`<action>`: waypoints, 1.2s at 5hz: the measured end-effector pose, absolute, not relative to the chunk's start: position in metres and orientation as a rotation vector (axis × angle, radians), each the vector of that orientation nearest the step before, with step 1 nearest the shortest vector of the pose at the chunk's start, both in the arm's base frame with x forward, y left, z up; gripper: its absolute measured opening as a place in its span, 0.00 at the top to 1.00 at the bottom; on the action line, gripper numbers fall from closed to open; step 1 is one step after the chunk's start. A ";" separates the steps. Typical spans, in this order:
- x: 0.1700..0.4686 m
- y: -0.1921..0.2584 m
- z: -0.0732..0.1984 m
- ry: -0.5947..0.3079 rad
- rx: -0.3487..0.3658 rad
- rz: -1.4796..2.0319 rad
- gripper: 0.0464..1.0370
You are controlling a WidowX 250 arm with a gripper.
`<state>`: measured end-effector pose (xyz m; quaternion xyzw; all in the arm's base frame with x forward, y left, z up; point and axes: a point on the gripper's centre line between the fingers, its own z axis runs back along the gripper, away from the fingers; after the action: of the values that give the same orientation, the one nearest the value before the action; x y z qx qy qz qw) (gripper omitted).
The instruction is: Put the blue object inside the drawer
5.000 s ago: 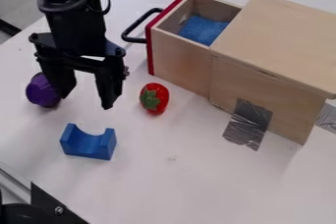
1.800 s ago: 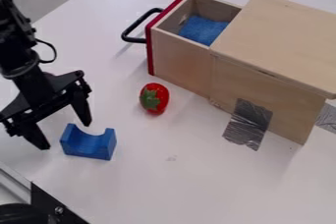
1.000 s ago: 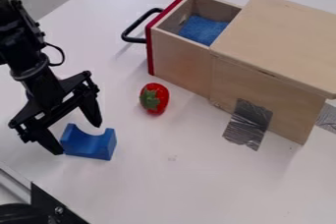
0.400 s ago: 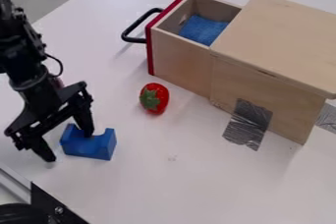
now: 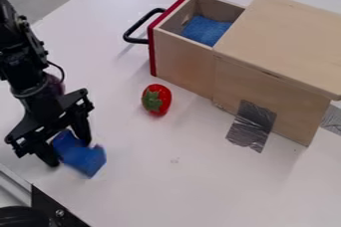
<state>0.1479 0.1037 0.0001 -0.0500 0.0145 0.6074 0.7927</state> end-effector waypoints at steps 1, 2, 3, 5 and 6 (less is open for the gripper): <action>0.148 0.104 -0.001 0.027 -0.104 1.313 0.45; 0.147 0.104 -0.001 0.032 -0.101 1.306 0.45; 0.149 0.098 0.007 0.025 -0.074 1.240 0.45; 0.174 0.085 0.069 -0.073 -0.107 1.056 0.45; 0.190 0.077 0.095 -0.086 -0.137 0.992 0.45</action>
<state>0.1896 0.0766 0.0949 -0.0655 -0.0414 0.4753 0.8764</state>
